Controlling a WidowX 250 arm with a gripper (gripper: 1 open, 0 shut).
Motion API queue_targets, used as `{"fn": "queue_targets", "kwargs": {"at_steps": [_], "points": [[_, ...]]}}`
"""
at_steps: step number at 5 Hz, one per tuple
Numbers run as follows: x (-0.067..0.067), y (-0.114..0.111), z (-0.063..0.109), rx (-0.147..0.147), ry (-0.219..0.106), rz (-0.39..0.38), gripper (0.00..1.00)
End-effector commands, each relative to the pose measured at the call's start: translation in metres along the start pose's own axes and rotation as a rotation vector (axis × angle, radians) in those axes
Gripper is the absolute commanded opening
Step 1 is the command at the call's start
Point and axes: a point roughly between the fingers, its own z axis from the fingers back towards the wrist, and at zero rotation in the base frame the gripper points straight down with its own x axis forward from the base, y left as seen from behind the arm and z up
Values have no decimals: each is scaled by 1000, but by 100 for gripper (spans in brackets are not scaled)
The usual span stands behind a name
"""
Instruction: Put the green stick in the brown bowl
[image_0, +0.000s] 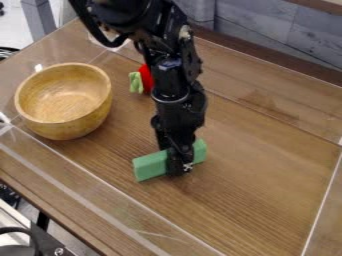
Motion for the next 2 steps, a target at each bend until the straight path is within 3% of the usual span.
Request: {"fn": "queue_targets", "kwargs": {"at_steps": [1, 2], "points": [[7, -1, 6, 18, -22, -66, 0], [8, -5, 22, 39, -27, -118, 0]]}}
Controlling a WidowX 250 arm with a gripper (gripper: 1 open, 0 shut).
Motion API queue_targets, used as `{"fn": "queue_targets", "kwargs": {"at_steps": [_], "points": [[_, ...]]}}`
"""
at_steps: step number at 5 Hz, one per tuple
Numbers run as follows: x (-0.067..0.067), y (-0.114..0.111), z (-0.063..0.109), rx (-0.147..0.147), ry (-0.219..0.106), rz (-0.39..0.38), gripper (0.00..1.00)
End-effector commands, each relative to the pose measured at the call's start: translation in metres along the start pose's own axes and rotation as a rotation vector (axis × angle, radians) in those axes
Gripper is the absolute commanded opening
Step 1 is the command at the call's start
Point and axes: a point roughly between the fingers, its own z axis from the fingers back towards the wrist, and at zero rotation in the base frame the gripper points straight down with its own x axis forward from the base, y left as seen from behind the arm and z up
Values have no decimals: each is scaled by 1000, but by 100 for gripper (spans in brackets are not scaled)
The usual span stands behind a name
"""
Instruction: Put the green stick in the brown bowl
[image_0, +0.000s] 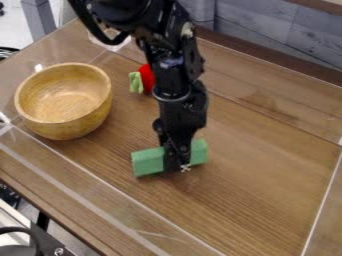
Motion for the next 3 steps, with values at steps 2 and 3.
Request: {"fn": "queue_targets", "kwargs": {"at_steps": [2, 3], "points": [[-35, 32, 54, 98, -51, 142, 0], [-64, 62, 62, 113, -42, 212, 0]]}}
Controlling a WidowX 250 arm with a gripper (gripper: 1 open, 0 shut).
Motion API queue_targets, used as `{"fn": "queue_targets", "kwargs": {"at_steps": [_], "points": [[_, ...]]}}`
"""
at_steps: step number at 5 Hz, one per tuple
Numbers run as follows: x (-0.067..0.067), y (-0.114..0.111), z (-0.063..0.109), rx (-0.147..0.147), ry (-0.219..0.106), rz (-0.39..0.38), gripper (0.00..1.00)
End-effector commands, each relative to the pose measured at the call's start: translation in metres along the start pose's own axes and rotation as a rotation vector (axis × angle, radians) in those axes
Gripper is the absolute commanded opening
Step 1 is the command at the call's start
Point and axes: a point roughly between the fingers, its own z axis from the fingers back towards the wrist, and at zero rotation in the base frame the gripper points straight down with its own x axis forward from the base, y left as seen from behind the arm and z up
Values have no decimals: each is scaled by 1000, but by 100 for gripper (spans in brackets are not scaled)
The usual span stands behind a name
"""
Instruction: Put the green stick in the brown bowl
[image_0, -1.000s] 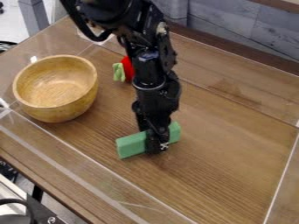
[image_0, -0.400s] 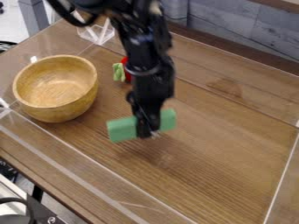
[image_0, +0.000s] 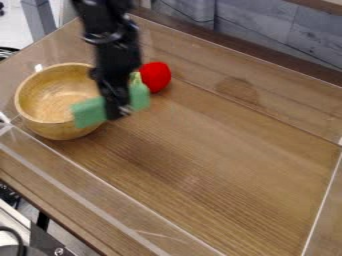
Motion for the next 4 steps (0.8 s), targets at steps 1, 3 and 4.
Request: {"fn": "queue_targets", "kwargs": {"at_steps": [1, 3, 4], "points": [[-15, 38, 8, 46, -18, 38, 0], [-37, 60, 5, 56, -27, 186, 0], [-39, 75, 3, 51, -33, 207, 0]]}}
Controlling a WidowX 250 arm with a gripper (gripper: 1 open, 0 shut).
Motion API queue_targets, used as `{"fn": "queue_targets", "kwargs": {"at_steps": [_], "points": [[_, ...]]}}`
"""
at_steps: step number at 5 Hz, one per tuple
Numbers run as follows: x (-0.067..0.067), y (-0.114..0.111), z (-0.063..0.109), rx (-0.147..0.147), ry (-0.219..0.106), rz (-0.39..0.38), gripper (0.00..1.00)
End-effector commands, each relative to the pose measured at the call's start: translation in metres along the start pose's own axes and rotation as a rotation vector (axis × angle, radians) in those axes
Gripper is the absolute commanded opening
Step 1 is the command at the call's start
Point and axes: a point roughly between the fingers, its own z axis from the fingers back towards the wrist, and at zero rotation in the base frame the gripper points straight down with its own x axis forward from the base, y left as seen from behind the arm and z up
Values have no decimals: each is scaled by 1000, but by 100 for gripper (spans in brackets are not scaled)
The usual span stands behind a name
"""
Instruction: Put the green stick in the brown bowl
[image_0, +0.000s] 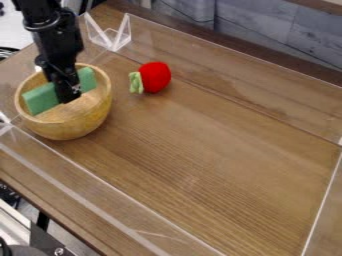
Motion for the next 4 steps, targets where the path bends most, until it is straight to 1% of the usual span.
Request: {"fn": "queue_targets", "kwargs": {"at_steps": [1, 3, 4], "points": [[6, 19, 8, 34, -32, 21, 0], [13, 12, 24, 6, -35, 5, 0], [6, 28, 24, -3, -35, 46, 0]]}}
